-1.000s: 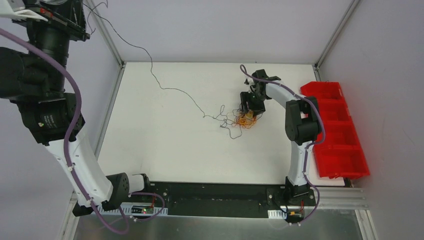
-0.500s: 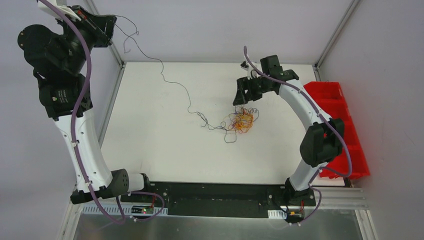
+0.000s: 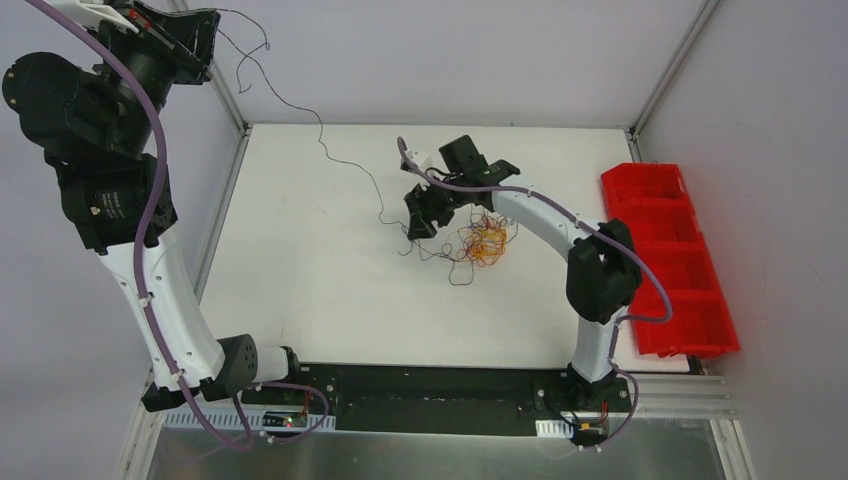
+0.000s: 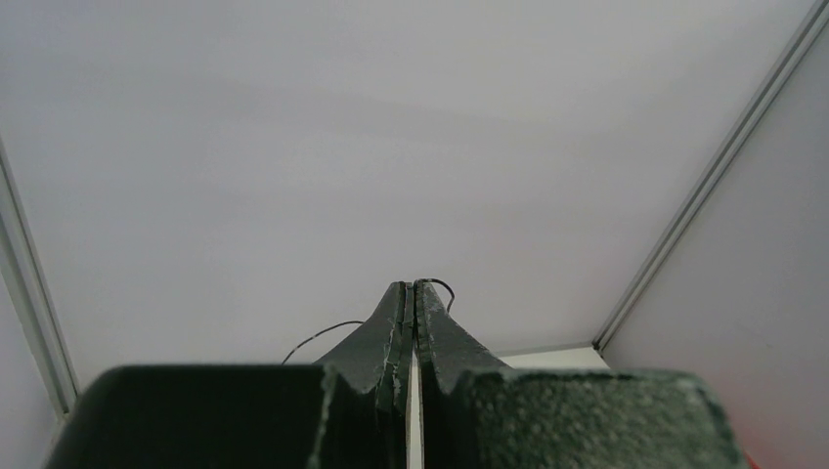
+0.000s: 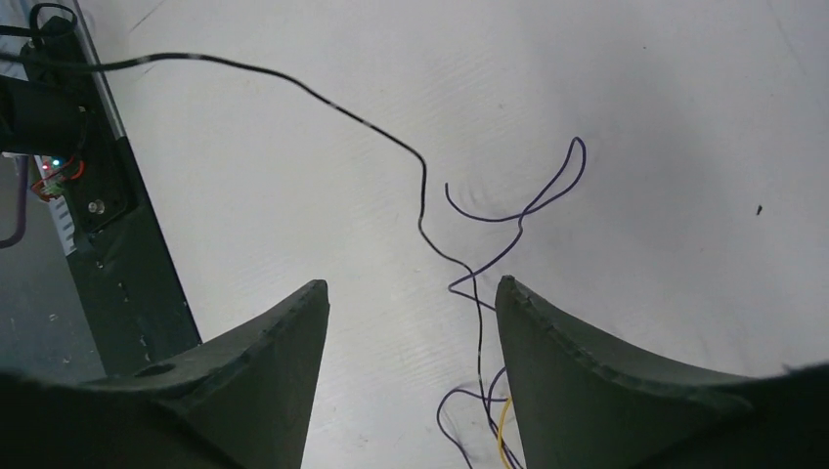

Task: Untangle the cables

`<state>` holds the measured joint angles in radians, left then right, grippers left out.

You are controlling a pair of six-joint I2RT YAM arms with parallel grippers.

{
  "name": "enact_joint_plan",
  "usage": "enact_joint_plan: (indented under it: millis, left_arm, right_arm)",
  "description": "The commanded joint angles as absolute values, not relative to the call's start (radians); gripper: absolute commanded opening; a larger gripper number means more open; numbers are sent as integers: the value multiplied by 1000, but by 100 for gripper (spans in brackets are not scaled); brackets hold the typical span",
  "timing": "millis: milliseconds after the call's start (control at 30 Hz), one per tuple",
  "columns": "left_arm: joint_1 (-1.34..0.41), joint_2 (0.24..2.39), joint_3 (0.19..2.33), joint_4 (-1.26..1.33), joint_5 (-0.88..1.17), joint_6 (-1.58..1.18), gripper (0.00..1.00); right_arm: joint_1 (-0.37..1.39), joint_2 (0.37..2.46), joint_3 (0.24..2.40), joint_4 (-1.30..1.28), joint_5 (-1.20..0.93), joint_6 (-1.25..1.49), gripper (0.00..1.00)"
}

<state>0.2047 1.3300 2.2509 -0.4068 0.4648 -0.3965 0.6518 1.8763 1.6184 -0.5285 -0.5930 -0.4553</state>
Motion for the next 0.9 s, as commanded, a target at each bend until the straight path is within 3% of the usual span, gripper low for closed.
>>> enact_joint_plan:
  millis: [0, 233, 300, 367, 400, 533, 700, 867]
  left_arm:
    - [215, 1336, 2282, -379, 472, -410, 0]
    - [214, 1331, 2276, -380, 468, -410, 0]
    - [214, 1329, 2274, -381, 468, -410, 0]
    - [215, 1325, 2266, -380, 467, -407, 0]
    - [214, 1322, 2255, -381, 469, -407, 0]
    - [214, 1293, 2126, -381, 487, -422, 0]
    - [214, 1244, 1848, -380, 573, -473, 0]
    - [206, 1204, 1641, -379, 710, -519, 0]
  right_arm:
    - [684, 1907, 1600, -380, -590, -474, 63]
    - [698, 1980, 1635, -299, -519, -451, 50]
    - [699, 1992, 1644, -301, -519, -451, 32]
    - [698, 1991, 1646, -305, -526, -438, 5]
    - [698, 1985, 1648, -304, -534, -418, 0]
    - [704, 1926, 1750, -309, -594, -290, 0]
    - [704, 1876, 2100, -319, -677, -39, 0]
    - [640, 1789, 2226, -208, -651, 157, 0]
